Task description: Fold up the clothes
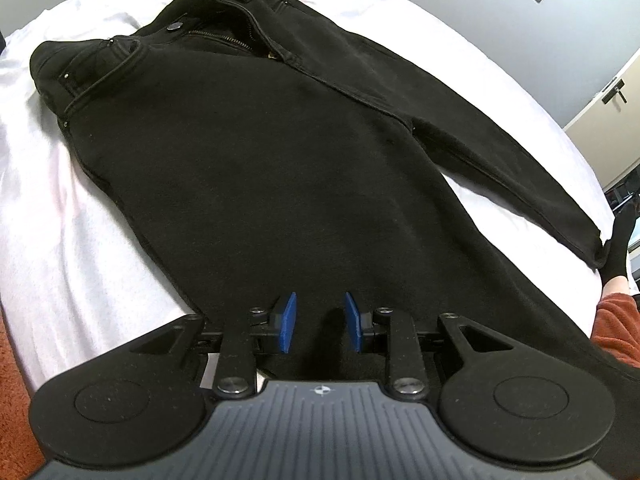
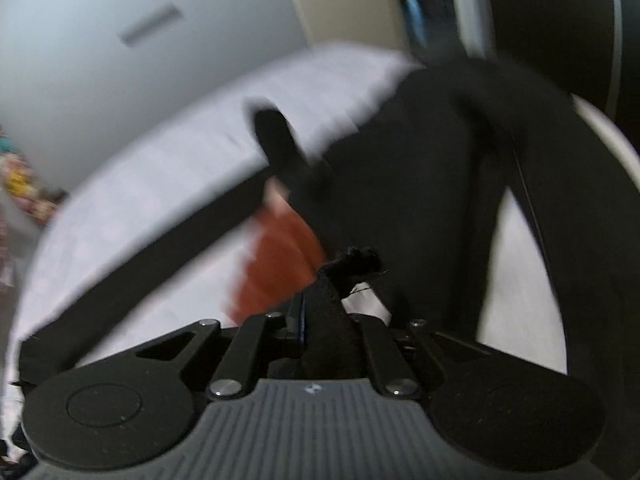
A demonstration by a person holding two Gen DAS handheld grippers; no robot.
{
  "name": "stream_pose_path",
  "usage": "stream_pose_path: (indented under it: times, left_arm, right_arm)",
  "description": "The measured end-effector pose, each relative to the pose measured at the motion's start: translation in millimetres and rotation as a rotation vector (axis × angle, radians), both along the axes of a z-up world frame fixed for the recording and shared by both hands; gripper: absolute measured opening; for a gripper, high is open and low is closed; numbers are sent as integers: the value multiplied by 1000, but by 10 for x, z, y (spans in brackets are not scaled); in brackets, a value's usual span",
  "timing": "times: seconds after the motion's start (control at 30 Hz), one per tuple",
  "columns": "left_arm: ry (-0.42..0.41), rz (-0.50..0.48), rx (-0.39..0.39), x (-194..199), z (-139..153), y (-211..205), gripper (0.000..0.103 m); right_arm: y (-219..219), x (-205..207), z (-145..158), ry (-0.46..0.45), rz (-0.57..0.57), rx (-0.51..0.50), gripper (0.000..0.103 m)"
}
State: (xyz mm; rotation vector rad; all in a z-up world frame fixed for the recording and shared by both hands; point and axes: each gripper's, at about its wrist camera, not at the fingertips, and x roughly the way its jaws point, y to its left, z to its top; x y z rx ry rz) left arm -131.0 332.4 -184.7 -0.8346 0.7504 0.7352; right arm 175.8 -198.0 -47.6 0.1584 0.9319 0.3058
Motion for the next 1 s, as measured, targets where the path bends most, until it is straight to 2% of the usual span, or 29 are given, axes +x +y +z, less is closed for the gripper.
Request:
stream_pose_path:
  times: [0.07, 0.17, 0.23, 0.33, 0.4, 0.57, 0.9, 1.0]
  left_arm:
    - [2, 3, -1, -2, 0, 5, 32]
    - [8, 4, 2, 2, 12, -12, 32]
    - [13, 6, 4, -3, 19, -21, 32]
    - [6, 32, 13, -53, 60, -15, 32]
    - [1, 50, 19, -88, 88, -11, 32]
    - [-11, 95, 35, -176, 159, 0, 32]
    - [-24, 202, 89, -328, 385, 220, 33]
    - [-2, 231, 125, -356, 464, 348, 41]
  right_arm:
    - [-43, 68, -229, 47, -12, -38, 10]
    - [-81, 113, -303, 69, -31, -69, 16]
    - [-102, 62, -248, 54, -27, -113, 20]
    - [-46, -16, -74, -36, -33, -253, 24]
    - [-51, -54, 33, -76, -33, -253, 24]
    - [168, -123, 213, -128, 13, -159, 25]
    - [939, -366, 207, -199, 239, -158, 32]
    - [1116, -386, 182, -211, 279, -172, 33]
